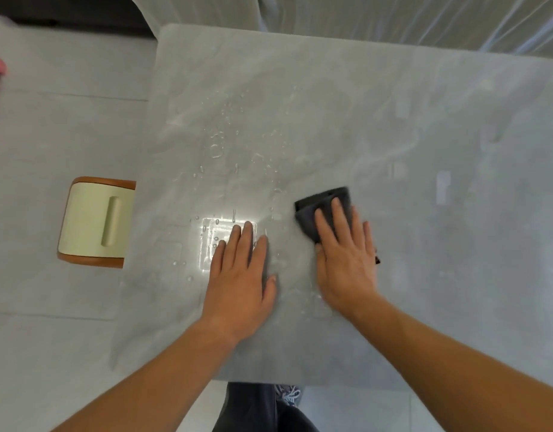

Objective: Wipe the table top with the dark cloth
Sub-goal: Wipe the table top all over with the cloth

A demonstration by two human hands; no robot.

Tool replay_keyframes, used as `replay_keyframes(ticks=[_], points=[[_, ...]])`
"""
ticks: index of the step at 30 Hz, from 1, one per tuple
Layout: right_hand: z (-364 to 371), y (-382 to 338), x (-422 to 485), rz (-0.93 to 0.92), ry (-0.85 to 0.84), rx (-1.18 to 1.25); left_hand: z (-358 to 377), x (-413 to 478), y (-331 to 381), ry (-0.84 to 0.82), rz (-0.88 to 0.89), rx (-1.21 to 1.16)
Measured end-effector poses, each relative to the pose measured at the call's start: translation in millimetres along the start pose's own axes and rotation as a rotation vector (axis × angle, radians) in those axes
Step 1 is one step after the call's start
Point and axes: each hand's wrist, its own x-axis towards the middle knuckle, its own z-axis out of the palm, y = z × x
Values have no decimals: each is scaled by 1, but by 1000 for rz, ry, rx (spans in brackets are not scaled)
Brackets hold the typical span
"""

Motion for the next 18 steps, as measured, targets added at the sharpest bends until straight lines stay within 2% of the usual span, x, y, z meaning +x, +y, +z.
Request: replay_keyframes(ticks=[3,5,7,10,12,15,18], points=[[16,-2,-48,-266,-94,-67,3,0,-5,5,4,-23],[14,11,-47,-353,-109,-81,3,-3,-9,11,21,-38],[9,17,-31,-295,-93,-73,2,-9,-13,13,25,-35],[0,12,-11,-28,-31,47,5,-24,-15,-1,11,-14],[3,2,-16,56,-5,85,8,-36,-14,-12,24,11],[18,-11,-55,-10,13,50,15,-49,-11,-39,36,43],[30,-6,-102,-255,-70,-30,19,-57,-12,-59,-4,12]])
